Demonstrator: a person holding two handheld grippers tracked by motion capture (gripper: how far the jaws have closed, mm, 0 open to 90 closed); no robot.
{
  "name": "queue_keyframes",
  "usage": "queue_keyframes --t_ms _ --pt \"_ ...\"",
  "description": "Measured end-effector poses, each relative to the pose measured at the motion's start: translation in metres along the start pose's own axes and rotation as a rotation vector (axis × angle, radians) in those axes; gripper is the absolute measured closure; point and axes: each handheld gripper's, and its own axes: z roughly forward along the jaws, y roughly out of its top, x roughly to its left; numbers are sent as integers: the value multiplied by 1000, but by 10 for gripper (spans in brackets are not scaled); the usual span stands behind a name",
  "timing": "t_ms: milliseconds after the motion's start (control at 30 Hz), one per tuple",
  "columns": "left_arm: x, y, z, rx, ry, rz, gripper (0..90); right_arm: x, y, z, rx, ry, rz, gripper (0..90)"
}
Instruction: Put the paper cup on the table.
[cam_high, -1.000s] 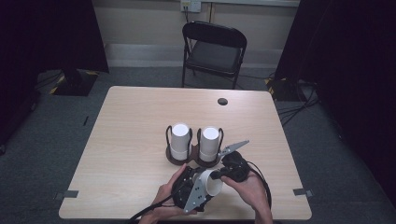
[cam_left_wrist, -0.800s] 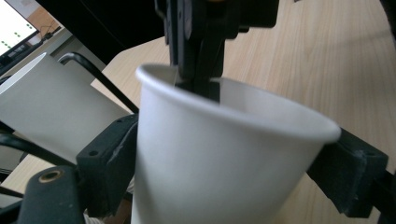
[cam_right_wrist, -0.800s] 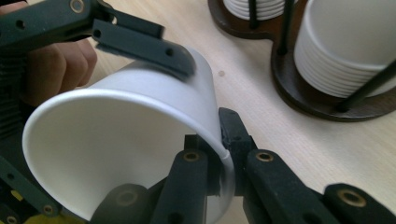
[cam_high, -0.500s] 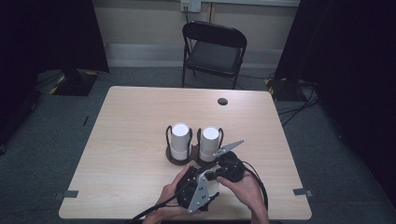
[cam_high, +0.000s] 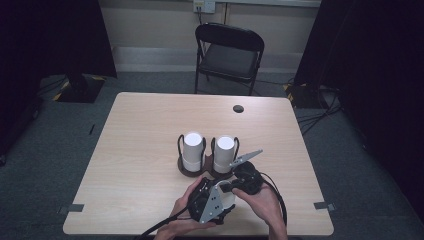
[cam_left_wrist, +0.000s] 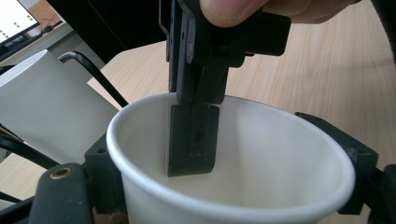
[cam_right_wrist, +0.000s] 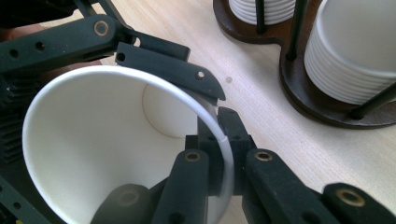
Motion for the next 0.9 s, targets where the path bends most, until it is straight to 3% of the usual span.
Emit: queue_keyframes --t_ms 233,333,400,700,900 --pt "3 -1 -1 -22 -1 -60 211 1 0 -1 -26 -5 4 874" --pt "7 -4 -4 -42 -8 -117 240 2 -2 -2 -45 -15 7 850" --pt "8 -4 -4 -53 -10 -124 240 2 -3 -3 -65 -1 7 866" --pt "9 -4 -4 -31 10 -115 242 3 -4 -6 -92 -42 19 806" --pt "11 -5 -3 -43 22 -151 244 3 -6 -12 -157 -57 23 774"
